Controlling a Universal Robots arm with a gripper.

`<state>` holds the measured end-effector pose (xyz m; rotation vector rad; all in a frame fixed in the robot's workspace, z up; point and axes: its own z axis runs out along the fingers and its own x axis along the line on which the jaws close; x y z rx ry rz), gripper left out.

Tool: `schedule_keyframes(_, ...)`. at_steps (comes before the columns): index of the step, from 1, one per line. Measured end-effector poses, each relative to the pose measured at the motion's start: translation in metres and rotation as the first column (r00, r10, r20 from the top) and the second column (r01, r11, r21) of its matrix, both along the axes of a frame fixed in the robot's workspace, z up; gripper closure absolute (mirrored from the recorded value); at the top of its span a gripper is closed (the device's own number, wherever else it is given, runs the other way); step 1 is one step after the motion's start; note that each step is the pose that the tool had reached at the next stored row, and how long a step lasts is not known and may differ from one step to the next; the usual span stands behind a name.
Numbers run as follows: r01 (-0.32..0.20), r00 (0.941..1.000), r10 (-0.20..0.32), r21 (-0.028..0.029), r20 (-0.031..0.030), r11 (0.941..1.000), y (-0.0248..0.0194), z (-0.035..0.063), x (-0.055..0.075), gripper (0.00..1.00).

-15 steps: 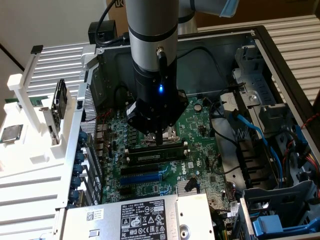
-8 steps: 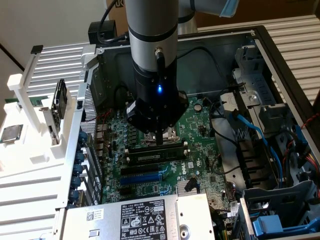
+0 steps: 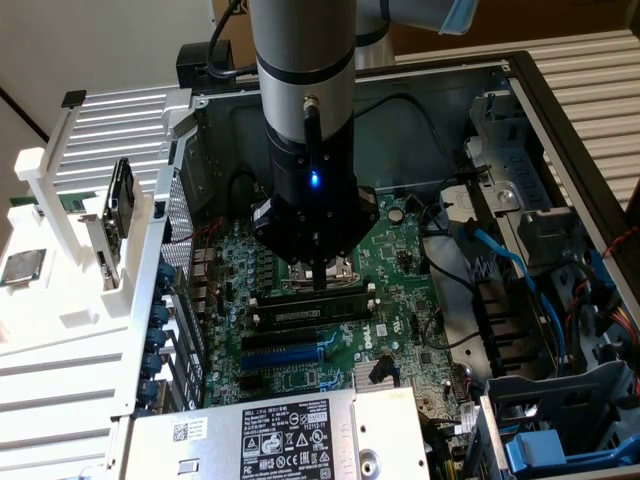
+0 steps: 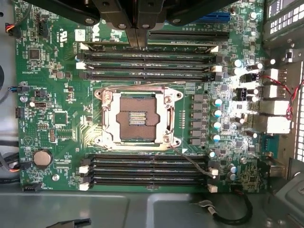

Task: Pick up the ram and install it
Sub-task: 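Press down the ram until it locks into place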

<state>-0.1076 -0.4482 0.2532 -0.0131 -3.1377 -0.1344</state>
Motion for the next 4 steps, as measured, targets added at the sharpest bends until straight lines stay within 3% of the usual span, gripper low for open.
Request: schedule_keyframes(4,0.0,1.0,0.0,0.0,0.0001,1.0,0.0,0.0,0.0,0.9)
